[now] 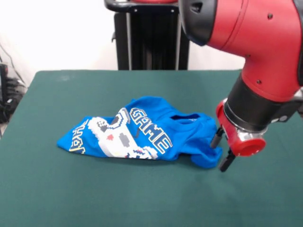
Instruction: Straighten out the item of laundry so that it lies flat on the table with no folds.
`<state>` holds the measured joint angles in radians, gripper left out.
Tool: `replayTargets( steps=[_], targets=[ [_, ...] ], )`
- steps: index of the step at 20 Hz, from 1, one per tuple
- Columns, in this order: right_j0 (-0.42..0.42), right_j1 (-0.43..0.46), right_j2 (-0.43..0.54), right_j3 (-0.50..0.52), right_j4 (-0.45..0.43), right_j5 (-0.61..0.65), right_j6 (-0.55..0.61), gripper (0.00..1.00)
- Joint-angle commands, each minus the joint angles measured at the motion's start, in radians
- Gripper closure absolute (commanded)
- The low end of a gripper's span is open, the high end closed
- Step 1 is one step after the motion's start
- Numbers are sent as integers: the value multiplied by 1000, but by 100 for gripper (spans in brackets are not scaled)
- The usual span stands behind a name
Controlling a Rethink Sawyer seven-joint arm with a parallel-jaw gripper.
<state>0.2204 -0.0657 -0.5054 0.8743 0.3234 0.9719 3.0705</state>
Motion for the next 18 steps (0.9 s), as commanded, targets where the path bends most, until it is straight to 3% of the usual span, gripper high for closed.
replayTargets(
  steps=[1, 5, 8, 18],
  targets=[
    [56, 69, -12, 134, 46, -53, 402, 0],
    [72, 36, -21, 183, 43, -10, 387, 0],
    [71, 47, 0, 210, 51, -64, 379, 0],
    [69, 103, 30, 198, 90, -115, 372, 0]
  ],
)
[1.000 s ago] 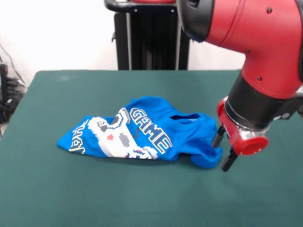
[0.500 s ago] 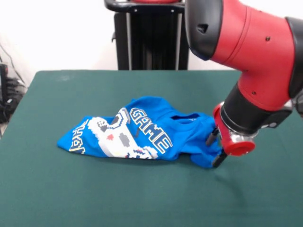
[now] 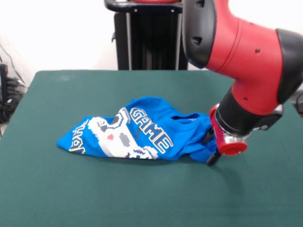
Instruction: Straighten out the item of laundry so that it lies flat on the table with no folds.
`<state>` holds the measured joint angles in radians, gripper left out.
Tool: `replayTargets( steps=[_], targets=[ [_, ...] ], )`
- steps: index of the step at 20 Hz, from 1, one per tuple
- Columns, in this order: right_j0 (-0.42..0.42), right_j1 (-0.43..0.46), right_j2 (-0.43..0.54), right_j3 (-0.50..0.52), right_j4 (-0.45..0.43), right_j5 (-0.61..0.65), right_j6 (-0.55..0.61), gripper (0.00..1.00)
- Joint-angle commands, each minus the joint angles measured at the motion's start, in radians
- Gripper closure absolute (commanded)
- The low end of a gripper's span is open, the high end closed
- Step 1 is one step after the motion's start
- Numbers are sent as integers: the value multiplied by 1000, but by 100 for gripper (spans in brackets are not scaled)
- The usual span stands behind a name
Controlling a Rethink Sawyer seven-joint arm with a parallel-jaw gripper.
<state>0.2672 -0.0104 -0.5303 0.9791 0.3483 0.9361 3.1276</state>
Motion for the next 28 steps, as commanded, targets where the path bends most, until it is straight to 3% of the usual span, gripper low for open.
replayTargets(
  steps=[1, 5, 6, 8, 11, 12, 15, 18, 24, 28],
  targets=[
    [23, 71, 46, 76, 67, -98, 325, 0],
    [18, 103, 27, 41, 40, -144, 264, 0],
    [17, 103, 17, 36, 28, -149, 230, 100],
    [11, 94, 20, 34, 20, -148, 197, 100],
    [-2, -16, -41, 68, 8, -19, 184, 100],
    [-27, -68, -58, 77, -11, 8, 131, 100],
    [-107, -169, -7, 96, -20, 34, -19, 100],
    [-131, -231, 63, 131, 8, 65, -47, 100],
    [-132, -210, 120, -9, 44, 115, 23, 100],
    [-158, -153, 178, -98, 53, 112, -2, 100]
  ],
)
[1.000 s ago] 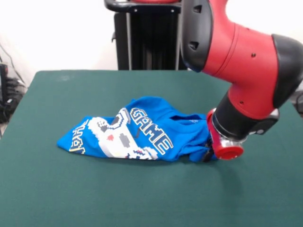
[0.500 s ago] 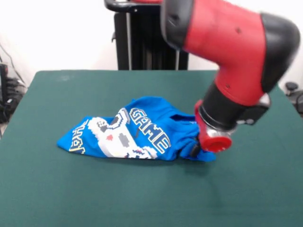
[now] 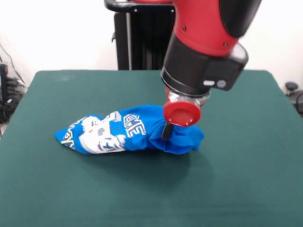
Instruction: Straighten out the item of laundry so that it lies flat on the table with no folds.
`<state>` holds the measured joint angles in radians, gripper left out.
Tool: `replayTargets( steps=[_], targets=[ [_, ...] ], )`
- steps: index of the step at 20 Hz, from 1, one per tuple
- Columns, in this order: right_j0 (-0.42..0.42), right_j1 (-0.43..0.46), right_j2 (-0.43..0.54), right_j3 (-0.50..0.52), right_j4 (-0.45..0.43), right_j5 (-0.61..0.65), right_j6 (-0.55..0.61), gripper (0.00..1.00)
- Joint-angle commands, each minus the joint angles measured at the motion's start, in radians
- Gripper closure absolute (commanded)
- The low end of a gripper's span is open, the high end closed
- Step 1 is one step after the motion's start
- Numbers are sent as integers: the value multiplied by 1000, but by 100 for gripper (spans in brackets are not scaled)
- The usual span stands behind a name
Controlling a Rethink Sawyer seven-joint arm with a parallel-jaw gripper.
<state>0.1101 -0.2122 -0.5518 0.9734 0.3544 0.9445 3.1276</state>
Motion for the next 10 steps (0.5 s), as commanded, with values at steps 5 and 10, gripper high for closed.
replayTargets(
  steps=[5, 10],
  targets=[
    [-9, 121, 231, -163, 51, 50, 0, 100],
    [-29, 135, 299, -156, 40, 14, -81, 100]
  ],
)
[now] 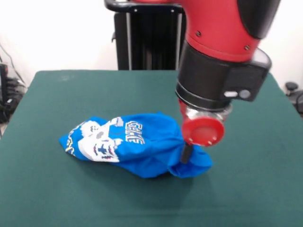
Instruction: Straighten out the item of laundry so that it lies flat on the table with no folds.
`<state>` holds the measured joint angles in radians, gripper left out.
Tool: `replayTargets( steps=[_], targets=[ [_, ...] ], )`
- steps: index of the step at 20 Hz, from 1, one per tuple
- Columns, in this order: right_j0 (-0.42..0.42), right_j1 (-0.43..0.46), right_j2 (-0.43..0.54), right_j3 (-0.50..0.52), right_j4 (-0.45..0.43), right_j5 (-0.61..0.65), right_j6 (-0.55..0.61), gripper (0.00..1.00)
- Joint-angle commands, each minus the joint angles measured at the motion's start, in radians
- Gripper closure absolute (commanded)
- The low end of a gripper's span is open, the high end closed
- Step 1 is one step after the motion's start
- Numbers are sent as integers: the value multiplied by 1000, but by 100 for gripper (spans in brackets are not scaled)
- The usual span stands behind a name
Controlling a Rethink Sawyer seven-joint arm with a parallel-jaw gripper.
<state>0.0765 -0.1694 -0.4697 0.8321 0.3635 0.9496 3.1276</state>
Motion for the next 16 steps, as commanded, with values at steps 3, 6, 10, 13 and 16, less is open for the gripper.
replayTargets(
  steps=[3, 6, 10, 13, 16],
  targets=[
    [-2, 99, 245, -18, 21, -2, -98, 100],
    [-6, 100, 272, -16, 14, -10, -112, 100],
    [4, 97, 281, -12, 8, -3, -89, 100],
    [38, 80, 261, -4, -1, 28, -21, 100],
    [73, 67, 239, 7, -4, 48, 44, 100]
  ],
)
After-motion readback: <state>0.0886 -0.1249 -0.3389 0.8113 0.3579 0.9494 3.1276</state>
